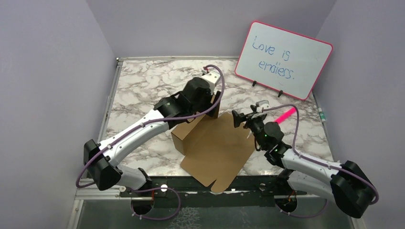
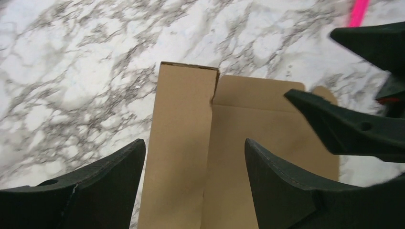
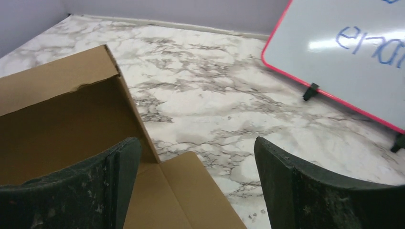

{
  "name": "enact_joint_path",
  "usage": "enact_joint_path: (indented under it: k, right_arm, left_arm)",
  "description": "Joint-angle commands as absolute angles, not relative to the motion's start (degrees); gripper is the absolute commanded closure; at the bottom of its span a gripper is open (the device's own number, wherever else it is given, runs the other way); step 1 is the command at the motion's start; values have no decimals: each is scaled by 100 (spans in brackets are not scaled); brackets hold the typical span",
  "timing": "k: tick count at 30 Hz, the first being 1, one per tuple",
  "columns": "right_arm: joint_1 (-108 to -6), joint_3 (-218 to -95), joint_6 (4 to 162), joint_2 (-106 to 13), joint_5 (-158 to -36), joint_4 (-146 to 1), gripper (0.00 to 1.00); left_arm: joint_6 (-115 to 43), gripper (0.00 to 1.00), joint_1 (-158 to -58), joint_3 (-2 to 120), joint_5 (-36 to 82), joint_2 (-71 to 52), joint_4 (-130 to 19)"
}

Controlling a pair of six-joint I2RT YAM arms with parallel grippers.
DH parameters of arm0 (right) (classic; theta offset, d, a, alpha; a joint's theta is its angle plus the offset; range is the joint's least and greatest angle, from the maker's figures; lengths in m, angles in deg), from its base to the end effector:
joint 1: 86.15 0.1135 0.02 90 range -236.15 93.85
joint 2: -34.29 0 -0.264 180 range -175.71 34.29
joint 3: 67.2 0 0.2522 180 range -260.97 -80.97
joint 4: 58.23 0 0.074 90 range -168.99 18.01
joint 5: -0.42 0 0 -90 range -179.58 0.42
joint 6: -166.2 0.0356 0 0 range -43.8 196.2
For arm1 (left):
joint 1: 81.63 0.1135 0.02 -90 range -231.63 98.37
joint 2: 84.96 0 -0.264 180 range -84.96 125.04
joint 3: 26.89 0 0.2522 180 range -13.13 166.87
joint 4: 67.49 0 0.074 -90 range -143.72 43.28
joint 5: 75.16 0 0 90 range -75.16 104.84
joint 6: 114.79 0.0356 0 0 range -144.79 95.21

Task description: Fold the paper box

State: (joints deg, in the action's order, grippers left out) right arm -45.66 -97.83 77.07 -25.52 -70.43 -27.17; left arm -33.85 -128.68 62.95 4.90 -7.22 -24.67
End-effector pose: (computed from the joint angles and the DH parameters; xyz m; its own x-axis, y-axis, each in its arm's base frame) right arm 0.1711 0.1307 0.2223 0.0194 0.0354 -0.9992 -0.3644 0.9309 0.0259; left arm 0.2118 -0.2185 0.3686 -0.4413 0.2465 -0.8628 0.5573 0.8289 -0.0483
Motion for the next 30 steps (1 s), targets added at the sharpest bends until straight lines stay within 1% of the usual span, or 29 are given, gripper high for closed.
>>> enact_joint_path:
  k: [1,4,10,18,19,21,23,30]
  right_arm:
    - [-4563,-9667,7969,-1864,-5951,-3460,6]
    - [-4562,-9569,8062,-1322,-5657,-3569,5]
    - [-4562,-9331,8110,-497,-5291,-3619,3]
    - [-4562,-9213,8113,-293,-5182,-3630,3]
    - [-4563,-9214,8113,-293,-5179,-3624,3]
    - [-4562,-9204,8106,-295,-5171,-3601,3]
    - [-4563,-9195,8104,-304,-5171,-3567,3]
    - [-4563,-9234,8062,-195,-5243,-3648,3]
  left_arm:
    - [-3191,23,-13560,6841,-1823,-216,-1428]
    - [-3158,23,-14037,7033,-2613,109,-1145]
    - [-3151,25,-14269,7096,-3395,589,-900]
    - [-2954,30,-14399,7153,-4117,1040,-858]
    - [-2939,31,-14402,7171,-4138,1071,-859]
    - [-2916,39,-14406,7207,-4148,1128,-856]
    - [-2888,43,-14412,7214,-4211,1174,-858]
    - [-2921,49,-14320,7126,-4155,1102,-878]
